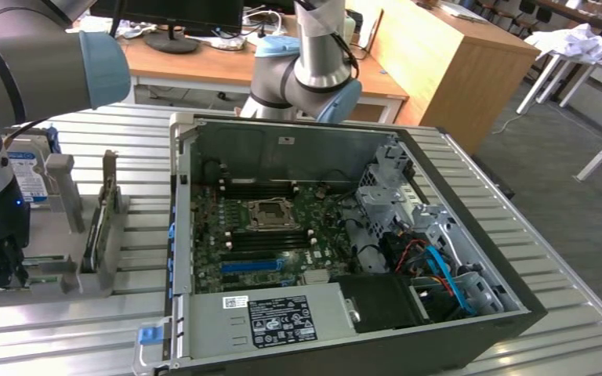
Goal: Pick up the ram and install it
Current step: 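Pick up the ram and move it above insertion slot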
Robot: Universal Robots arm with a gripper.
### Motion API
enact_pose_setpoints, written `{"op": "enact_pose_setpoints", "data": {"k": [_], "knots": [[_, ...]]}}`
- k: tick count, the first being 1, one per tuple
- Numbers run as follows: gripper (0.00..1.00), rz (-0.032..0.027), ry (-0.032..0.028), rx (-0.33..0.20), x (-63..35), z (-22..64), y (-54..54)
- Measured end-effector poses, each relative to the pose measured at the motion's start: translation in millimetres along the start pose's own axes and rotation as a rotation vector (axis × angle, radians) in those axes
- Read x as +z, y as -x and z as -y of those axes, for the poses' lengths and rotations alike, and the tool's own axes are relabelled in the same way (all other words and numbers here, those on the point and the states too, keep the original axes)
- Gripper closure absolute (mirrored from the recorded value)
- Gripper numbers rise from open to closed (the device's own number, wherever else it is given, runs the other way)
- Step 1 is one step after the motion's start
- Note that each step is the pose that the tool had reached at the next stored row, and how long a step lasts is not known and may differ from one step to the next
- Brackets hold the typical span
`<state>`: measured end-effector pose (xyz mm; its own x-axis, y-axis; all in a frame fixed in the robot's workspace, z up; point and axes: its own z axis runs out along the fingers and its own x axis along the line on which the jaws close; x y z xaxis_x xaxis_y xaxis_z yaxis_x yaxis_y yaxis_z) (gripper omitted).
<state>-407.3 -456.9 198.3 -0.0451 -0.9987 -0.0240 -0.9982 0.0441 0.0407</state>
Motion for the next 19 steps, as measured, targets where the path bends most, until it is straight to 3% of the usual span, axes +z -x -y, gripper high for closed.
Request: {"op": "enact_pose_setpoints", "data": {"k": [19], "knots": [[0.88,-0.0006,0.0002,-0.015,-1.7,0.1,0.1]]}}
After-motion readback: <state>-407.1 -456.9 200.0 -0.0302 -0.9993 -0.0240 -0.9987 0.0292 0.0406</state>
